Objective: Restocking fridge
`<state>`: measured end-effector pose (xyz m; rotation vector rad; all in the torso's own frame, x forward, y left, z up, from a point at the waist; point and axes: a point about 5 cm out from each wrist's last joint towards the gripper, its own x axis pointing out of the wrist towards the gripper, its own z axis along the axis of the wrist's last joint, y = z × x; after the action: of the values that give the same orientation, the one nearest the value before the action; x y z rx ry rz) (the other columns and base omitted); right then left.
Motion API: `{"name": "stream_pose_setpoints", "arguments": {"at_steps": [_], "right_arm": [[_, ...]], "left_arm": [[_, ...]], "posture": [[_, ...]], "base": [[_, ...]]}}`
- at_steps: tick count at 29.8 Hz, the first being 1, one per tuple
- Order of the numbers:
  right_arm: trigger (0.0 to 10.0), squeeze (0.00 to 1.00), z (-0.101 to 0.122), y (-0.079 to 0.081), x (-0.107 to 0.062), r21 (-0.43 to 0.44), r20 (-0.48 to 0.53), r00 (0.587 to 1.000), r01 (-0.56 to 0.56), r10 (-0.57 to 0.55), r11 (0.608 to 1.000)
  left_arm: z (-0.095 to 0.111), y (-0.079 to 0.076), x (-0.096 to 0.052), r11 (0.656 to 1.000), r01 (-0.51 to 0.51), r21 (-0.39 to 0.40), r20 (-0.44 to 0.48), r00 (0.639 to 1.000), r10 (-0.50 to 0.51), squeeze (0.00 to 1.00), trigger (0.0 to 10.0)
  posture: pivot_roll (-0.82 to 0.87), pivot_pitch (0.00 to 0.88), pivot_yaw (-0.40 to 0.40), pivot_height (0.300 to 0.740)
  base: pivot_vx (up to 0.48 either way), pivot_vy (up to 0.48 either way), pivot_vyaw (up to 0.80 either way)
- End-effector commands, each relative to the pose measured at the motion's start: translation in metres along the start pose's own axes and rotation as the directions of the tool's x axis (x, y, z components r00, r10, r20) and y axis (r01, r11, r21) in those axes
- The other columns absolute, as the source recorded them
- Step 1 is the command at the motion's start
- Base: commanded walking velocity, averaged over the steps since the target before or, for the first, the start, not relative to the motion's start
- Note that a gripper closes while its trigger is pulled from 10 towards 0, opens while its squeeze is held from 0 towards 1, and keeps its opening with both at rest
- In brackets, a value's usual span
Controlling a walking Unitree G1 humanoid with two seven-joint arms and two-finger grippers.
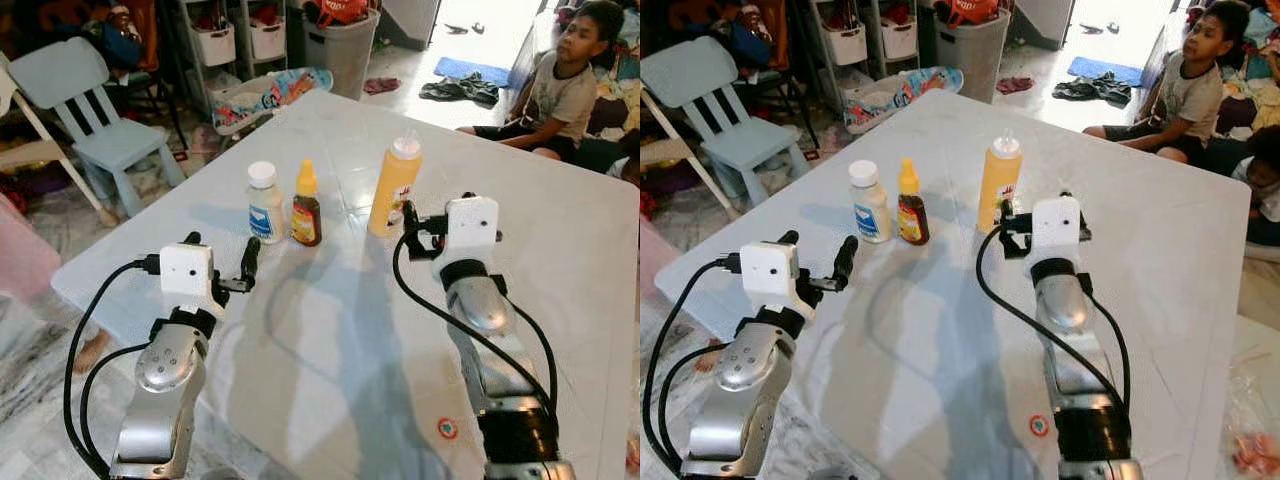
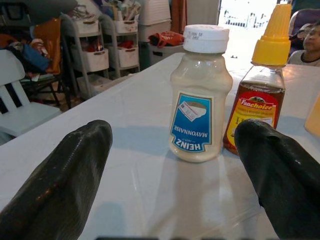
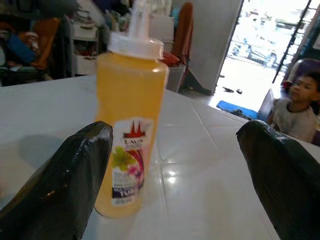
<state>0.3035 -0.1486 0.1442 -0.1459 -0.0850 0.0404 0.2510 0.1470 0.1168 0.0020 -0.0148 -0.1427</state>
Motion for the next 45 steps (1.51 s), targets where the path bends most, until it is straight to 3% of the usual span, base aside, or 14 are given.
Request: {"name": "stream_pose_setpoints", "arguments": {"at_steps": [1, 18, 31, 32, 33, 34, 35, 45], "right_arm": [[10.0, 0.00, 0.001, 0.002, 0.004, 0.014, 0.006, 1.000, -0.028, 0.028, 1.000], [10.0, 0.00, 0.015, 0.001, 0.039, 0.021, 0.035, 0.994, -0.103, 0.103, 0.994], [10.0, 0.00, 0.021, 0.004, 0.066, 0.096, 0.035, 0.994, -0.109, 0.106, 0.989], [3.9, 0.00, 0.022, 0.005, 0.068, 0.093, 0.035, 0.994, -0.109, 0.106, 0.990], [2.5, 0.00, 0.022, 0.006, 0.070, 0.092, 0.037, 0.994, -0.109, 0.106, 0.990], [2.5, 0.00, 0.022, 0.006, 0.070, 0.092, 0.037, 0.994, -0.109, 0.106, 0.990], [0.0, 0.00, 0.024, 0.007, 0.072, 0.090, 0.045, 0.993, -0.112, 0.109, 0.990], [0.0, 0.00, 0.025, 0.002, 0.072, 0.058, 0.055, 0.996, -0.070, 0.067, 0.996]], "left_arm": [[0.005, -0.001, 0.000, 1.000, 0.011, 0.007, 0.013, 1.000, -0.011, 0.00, 10.0], [0.005, 0.002, -0.006, 0.999, 0.019, 0.031, -0.015, 1.000, -0.019, 0.00, 10.0], [0.009, 0.011, -0.017, 0.998, 0.017, 0.067, -0.045, 0.999, -0.014, 0.00, 10.0], [0.009, 0.011, -0.017, 0.997, 0.020, 0.069, -0.047, 0.999, -0.017, 0.00, 10.0], [0.010, 0.011, -0.017, 0.997, 0.022, 0.070, -0.048, 0.999, -0.019, 0.00, 10.0], [0.010, 0.011, -0.017, 0.997, 0.022, 0.070, -0.048, 0.999, -0.019, 0.00, 10.0], [0.010, 0.011, -0.017, 0.997, 0.027, 0.072, -0.051, 0.998, -0.024, 0.00, 10.0], [0.010, 0.005, -0.012, 0.997, 0.036, 0.065, -0.051, 0.998, -0.033, 0.00, 10.0]], "posture": [[0.02, 0.004, -0.008, 0.740], [0.06, 0.036, 0.004, 0.740], [0.12, 0.067, 0.030, 0.740], [0.12, 0.069, 0.034, 0.740], [0.12, 0.068, 0.035, 0.740], [0.12, 0.068, 0.035, 0.740], [0.12, 0.066, 0.036, 0.740], [0.10, 0.051, 0.028, 0.740]], "base": [[0.000, 0.000, 0.00], [0.000, 0.000, 0.00], [0.000, 0.000, 0.00], [0.000, 0.000, 0.00], [0.000, 0.000, 0.00], [0.000, 0.000, 0.00], [0.000, 0.000, 0.00], [0.000, 0.000, 0.00]]}}
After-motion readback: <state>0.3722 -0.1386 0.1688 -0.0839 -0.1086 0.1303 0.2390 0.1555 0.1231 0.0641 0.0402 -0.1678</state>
